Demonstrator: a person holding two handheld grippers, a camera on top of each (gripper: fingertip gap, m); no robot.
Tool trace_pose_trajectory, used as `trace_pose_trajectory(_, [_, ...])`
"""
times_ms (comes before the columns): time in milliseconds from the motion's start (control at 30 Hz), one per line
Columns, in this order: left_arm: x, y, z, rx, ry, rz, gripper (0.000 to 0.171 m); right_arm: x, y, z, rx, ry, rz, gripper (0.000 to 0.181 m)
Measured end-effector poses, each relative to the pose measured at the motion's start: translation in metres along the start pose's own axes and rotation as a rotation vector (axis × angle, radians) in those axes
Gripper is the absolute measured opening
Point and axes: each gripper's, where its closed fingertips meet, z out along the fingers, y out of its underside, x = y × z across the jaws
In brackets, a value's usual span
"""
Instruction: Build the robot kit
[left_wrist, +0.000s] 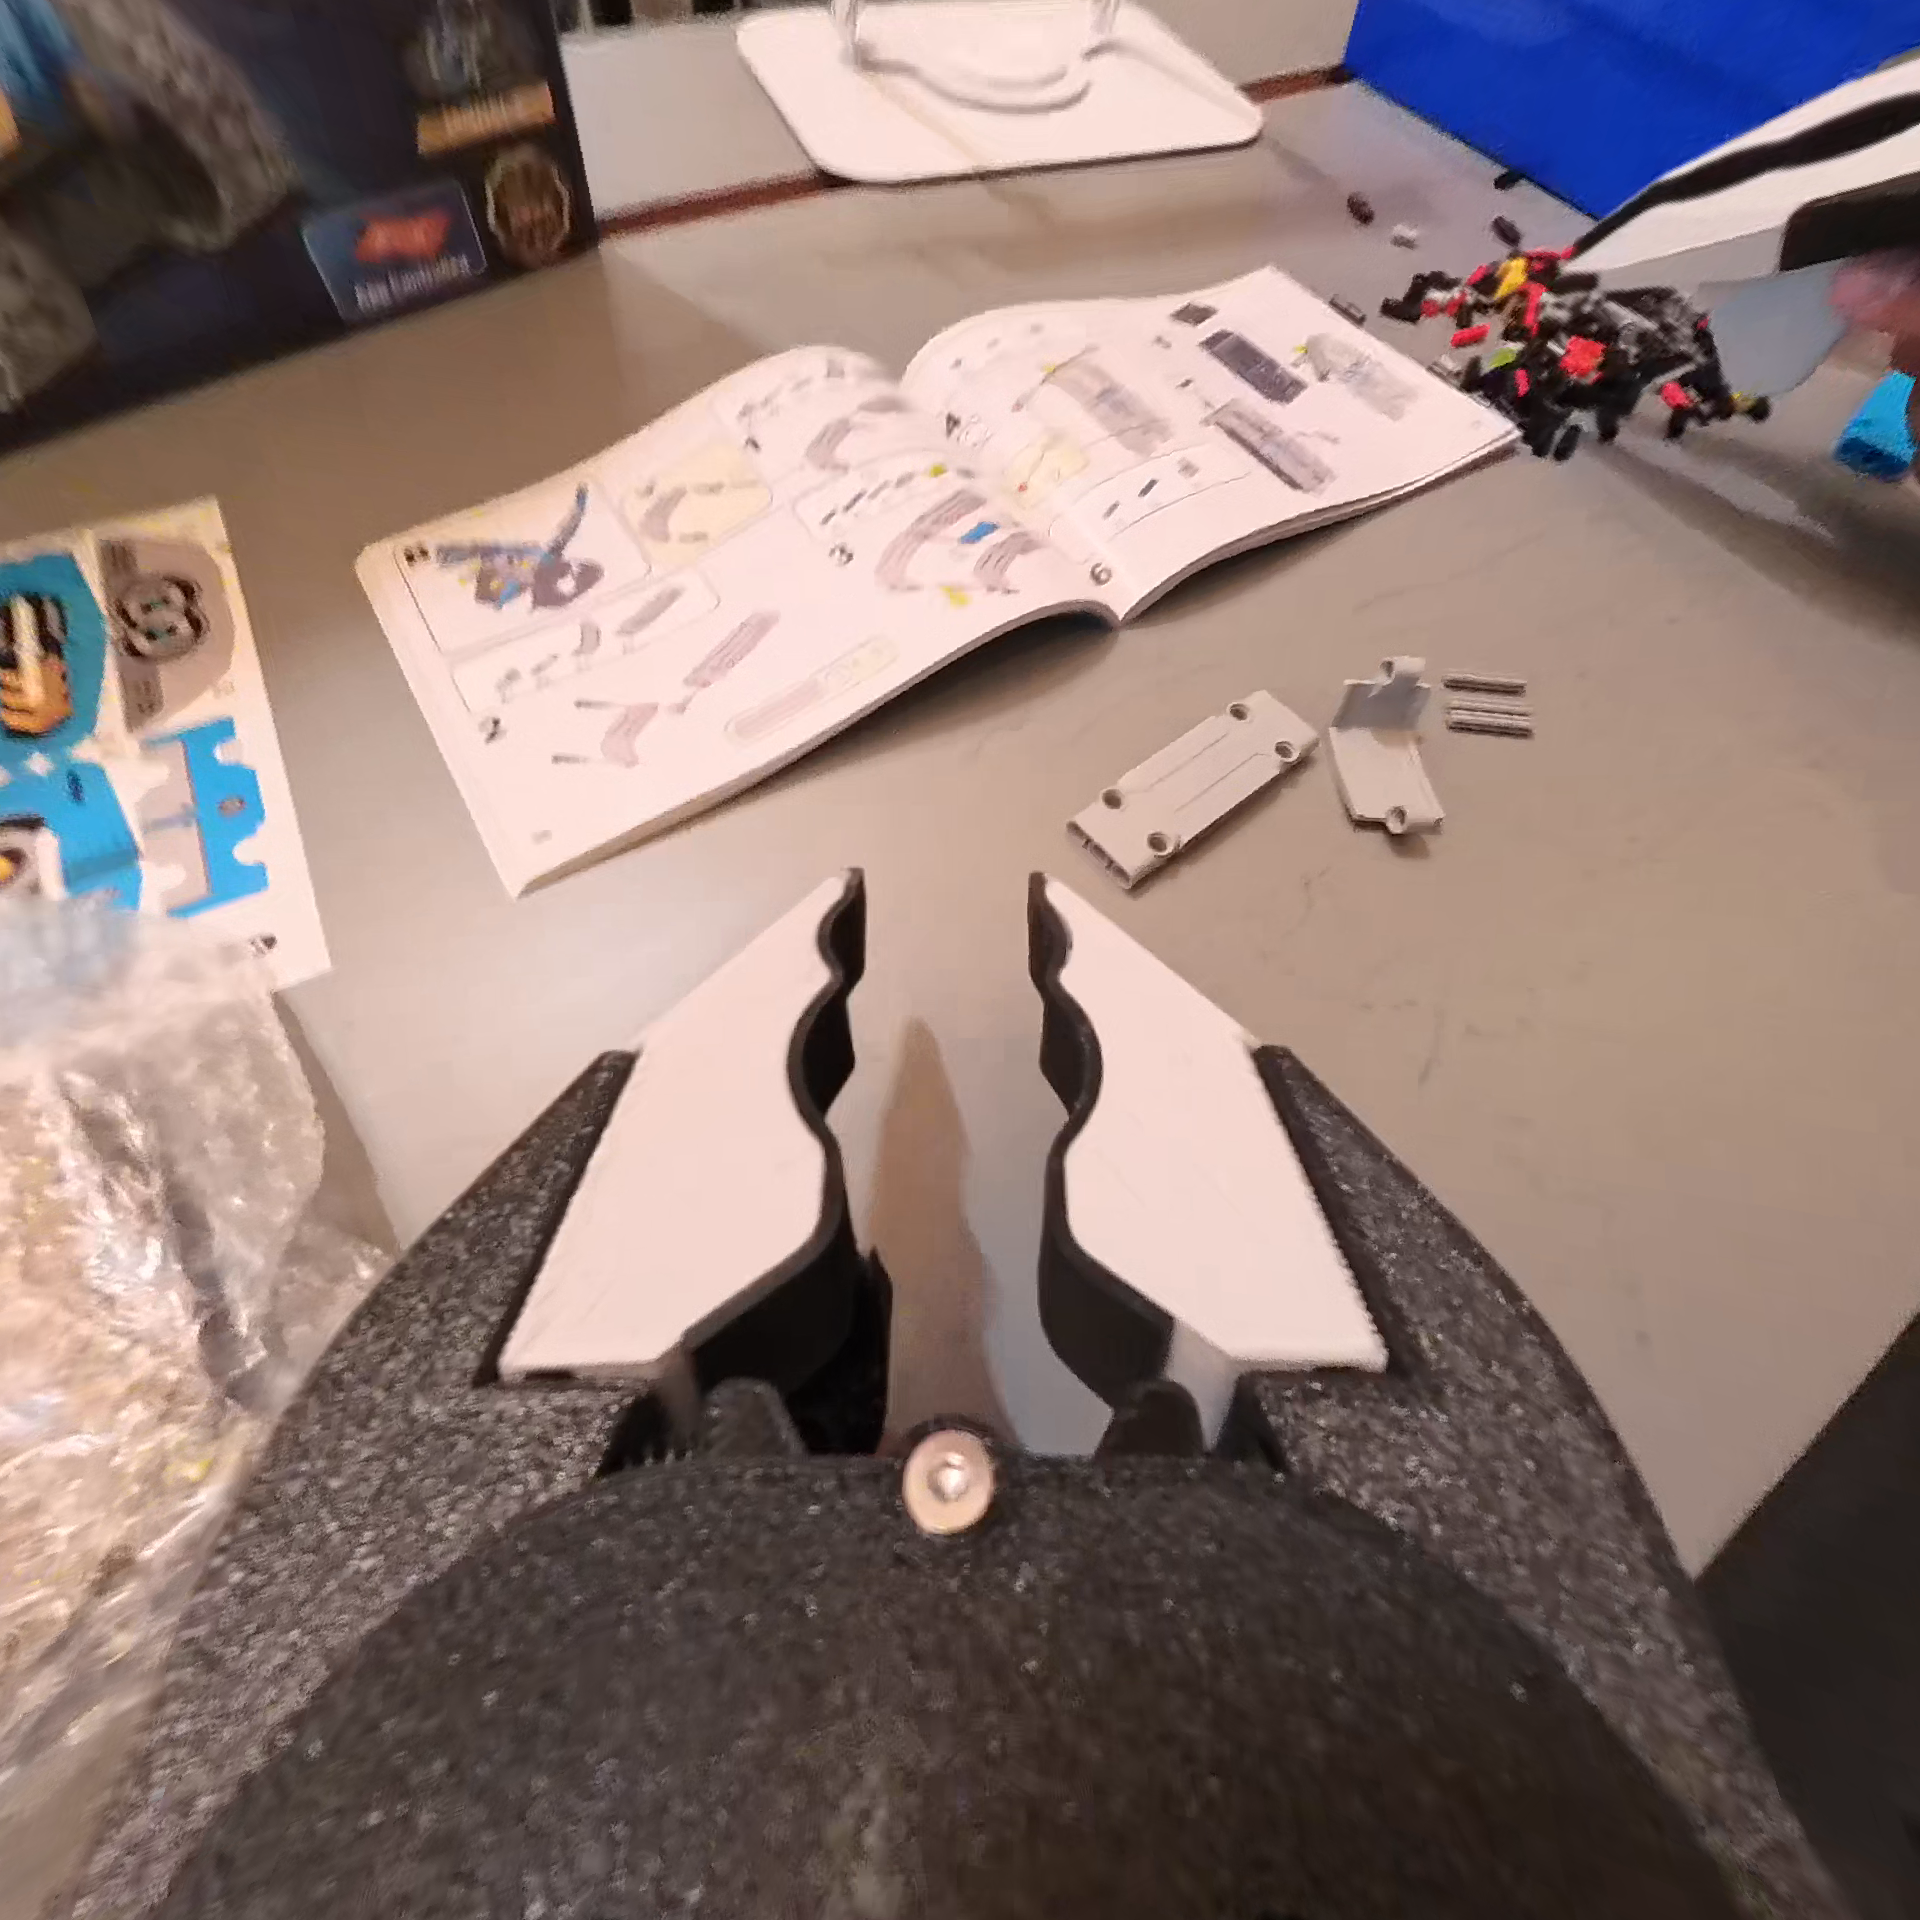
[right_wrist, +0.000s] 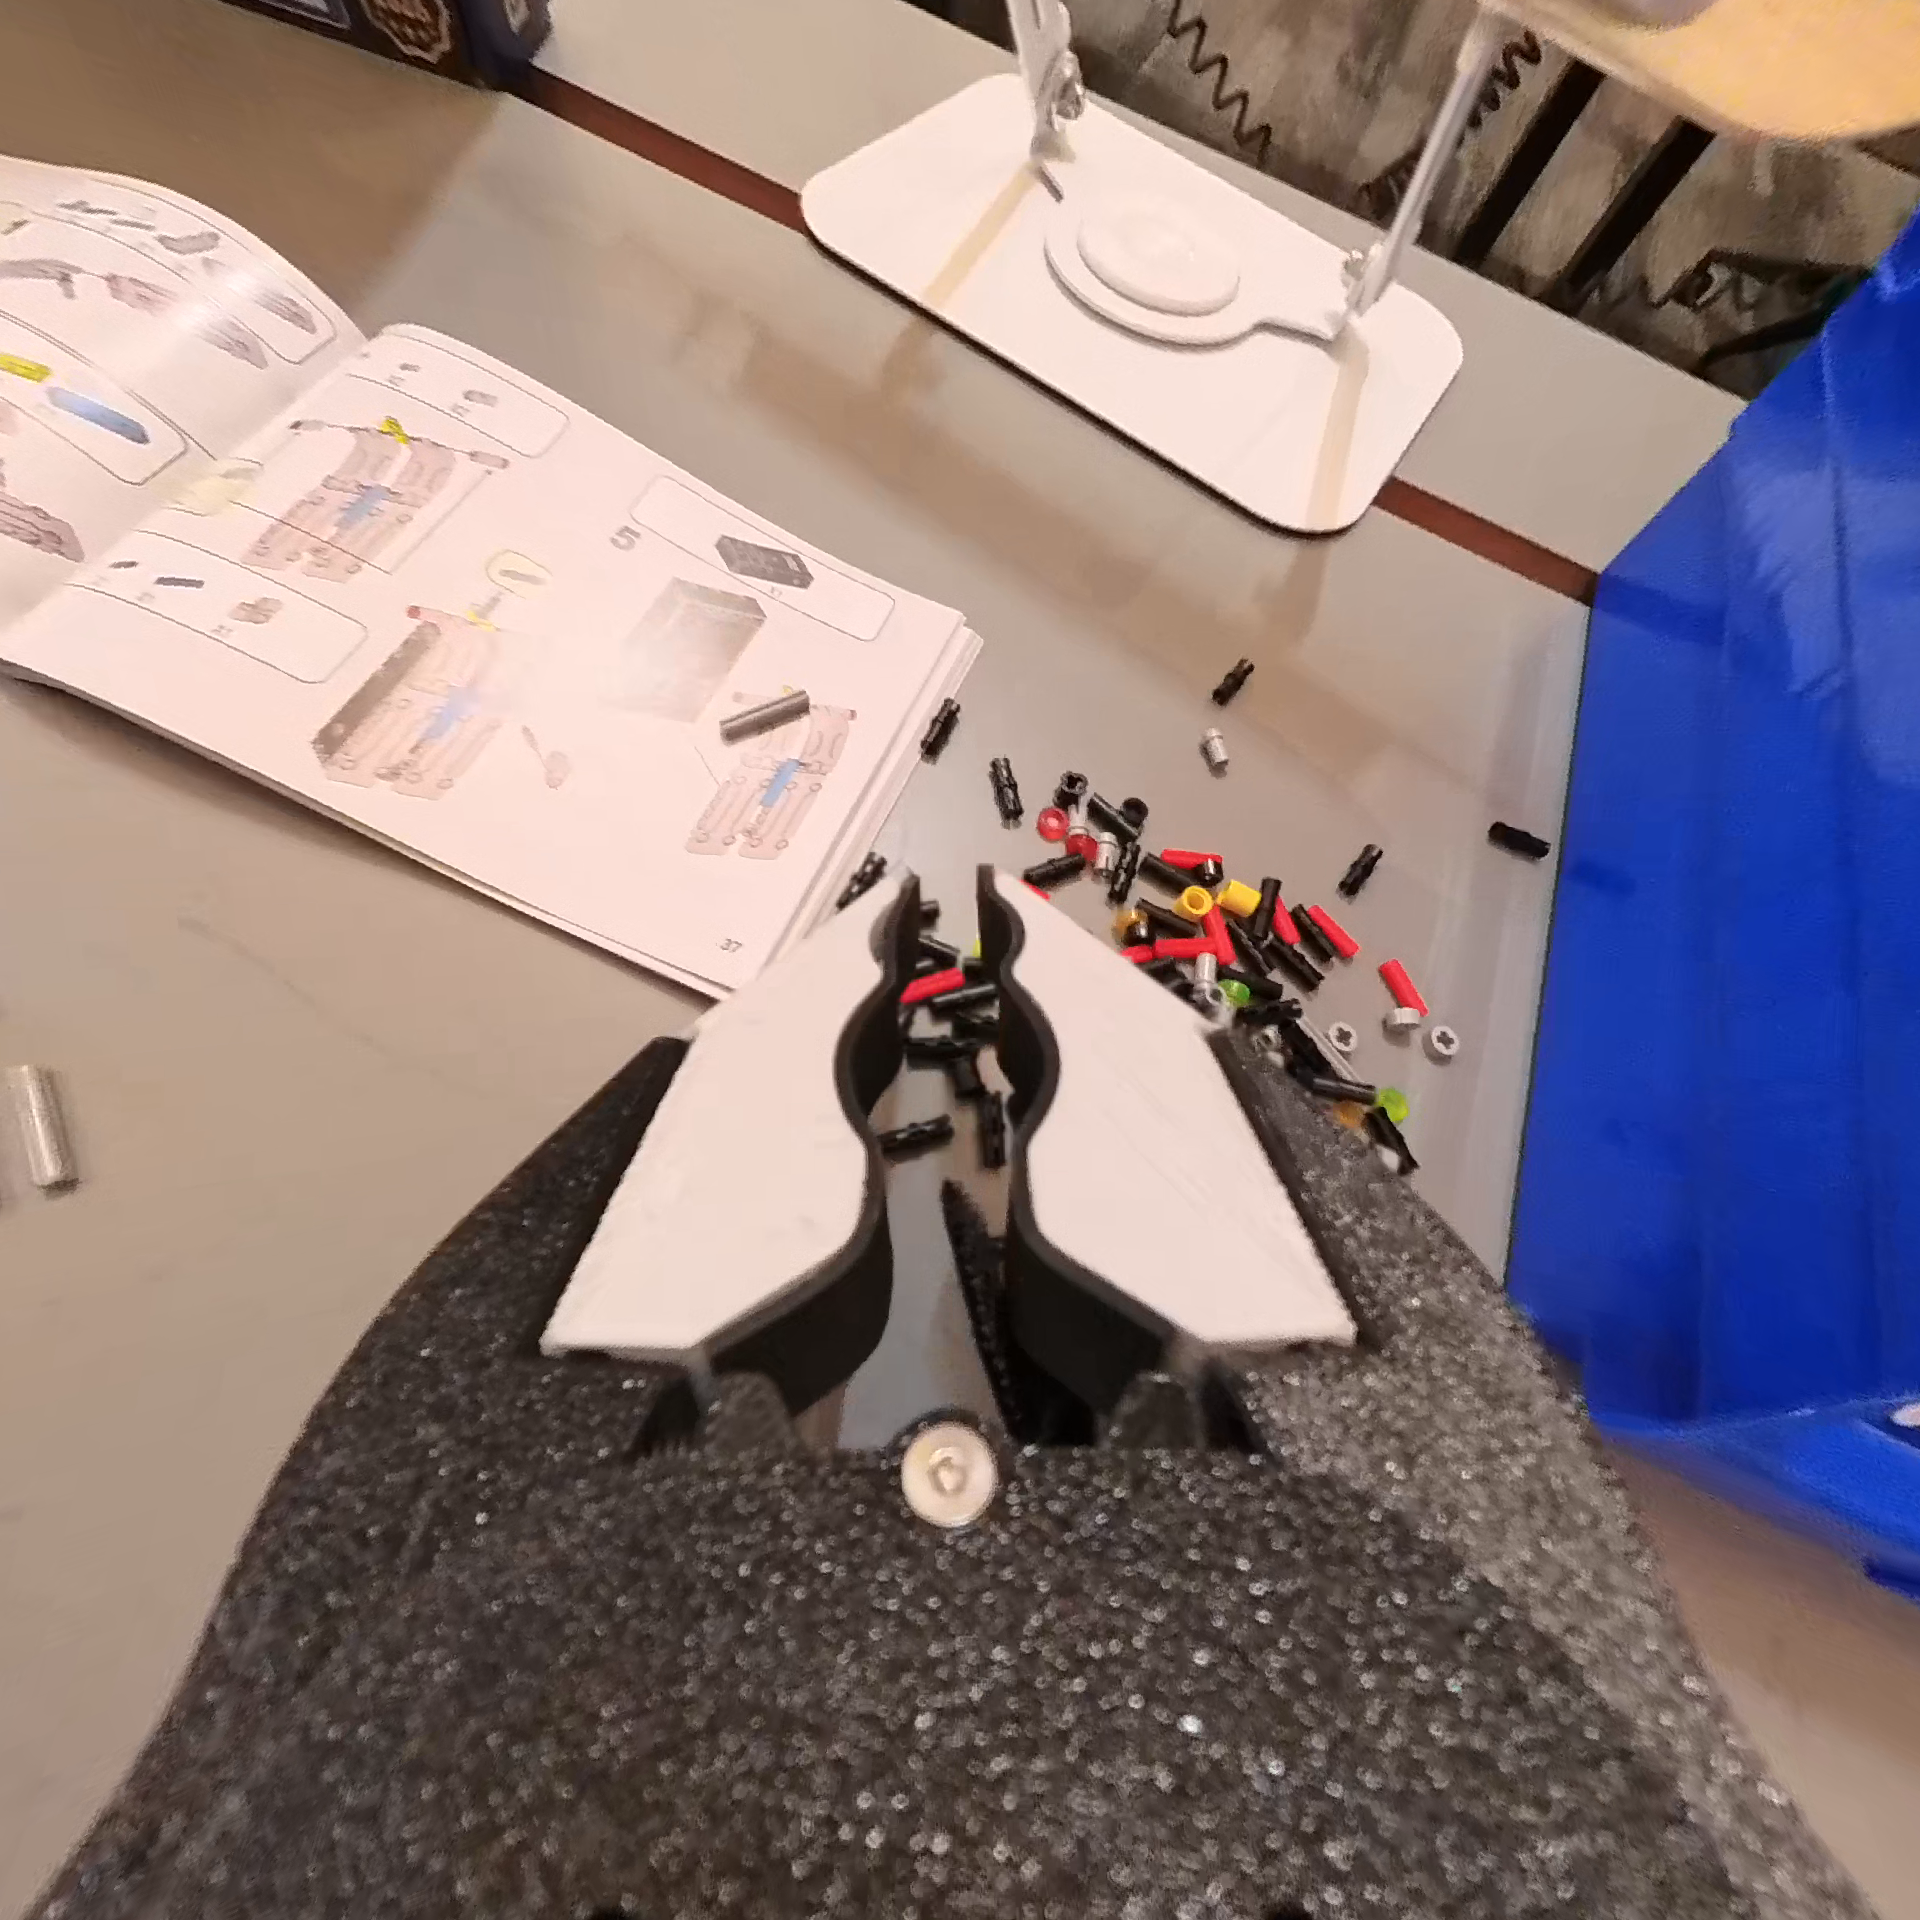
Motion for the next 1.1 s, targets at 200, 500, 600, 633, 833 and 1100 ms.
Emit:
trace_pose_trajectory(200, [0.003, -0.008, -0.006, 0.054, -0.057, 0.108, 0.031, -0.017, -0.011, -0.001, 0.033, -0.031, -0.056, 0.009])
trace_pose_trajectory(500, [-0.04, -0.046, -0.098, 0.237, -0.254, 0.018, 0.031, -0.035, -0.015, -0.005, 0.053, -0.048, -0.123, 0.01])
trace_pose_trajectory(600, [-0.109, -0.018, -0.17, 0.276, -0.428, -0.195, 0.034, -0.051, -0.01, -0.011, 0.01, -0.117, -0.013, 0.016])
trace_pose_trajectory(633, [-0.135, 0.004, -0.198, 0.278, -0.476, -0.299, 0.043, -0.061, -0.012, -0.017, 0.021, -0.168, 0.033, 0.017])
trace_pose_trajectory(833, [-0.256, 0.11, -0.349, 0.376, -0.767, -0.69, 0.05, -0.125, -0.041, -0.041, 0.126, -0.304, 0.081, 0.017])
trace_pose_trajectory(1100, [-0.27, 0.157, -0.313, 0.11, -0.753, -0.667, 0.047, -0.224, -0.054, -0.071, 0.234, -0.473, -0.073, 0.016])
